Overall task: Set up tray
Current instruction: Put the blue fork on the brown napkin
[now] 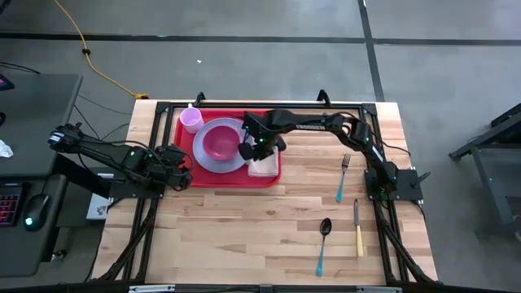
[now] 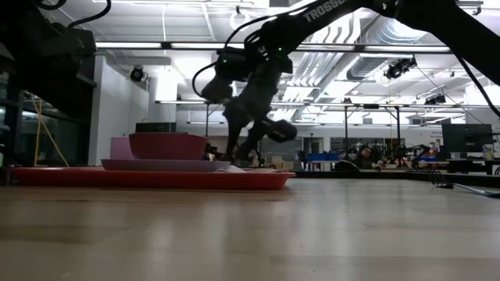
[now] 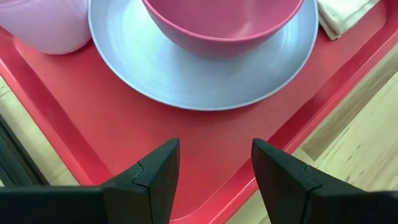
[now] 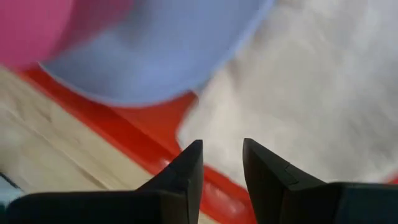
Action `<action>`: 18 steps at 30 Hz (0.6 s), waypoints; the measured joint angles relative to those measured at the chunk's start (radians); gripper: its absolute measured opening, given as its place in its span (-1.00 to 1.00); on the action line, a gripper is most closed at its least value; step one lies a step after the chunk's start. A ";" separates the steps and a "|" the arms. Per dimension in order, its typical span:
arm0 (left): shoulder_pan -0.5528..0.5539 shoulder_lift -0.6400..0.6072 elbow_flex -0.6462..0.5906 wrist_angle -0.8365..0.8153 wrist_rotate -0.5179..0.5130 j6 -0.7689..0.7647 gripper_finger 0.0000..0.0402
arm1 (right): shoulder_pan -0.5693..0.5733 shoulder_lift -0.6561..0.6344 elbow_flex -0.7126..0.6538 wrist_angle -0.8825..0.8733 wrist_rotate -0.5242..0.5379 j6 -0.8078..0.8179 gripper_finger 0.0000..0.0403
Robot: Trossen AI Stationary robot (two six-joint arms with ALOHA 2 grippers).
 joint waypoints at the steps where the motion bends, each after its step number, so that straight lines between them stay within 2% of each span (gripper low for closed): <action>1: 0.000 0.000 0.000 0.001 0.000 0.000 0.13 | -0.002 -0.008 0.000 -0.026 -0.006 -0.019 -0.55; 7: 0.000 0.000 0.000 0.001 0.005 0.000 0.13 | -0.005 -0.062 0.000 -0.232 0.044 -0.143 -0.57; 18: 0.000 0.000 0.000 0.025 0.022 -0.004 0.13 | 0.006 -0.182 0.000 -0.583 0.285 -0.175 -0.53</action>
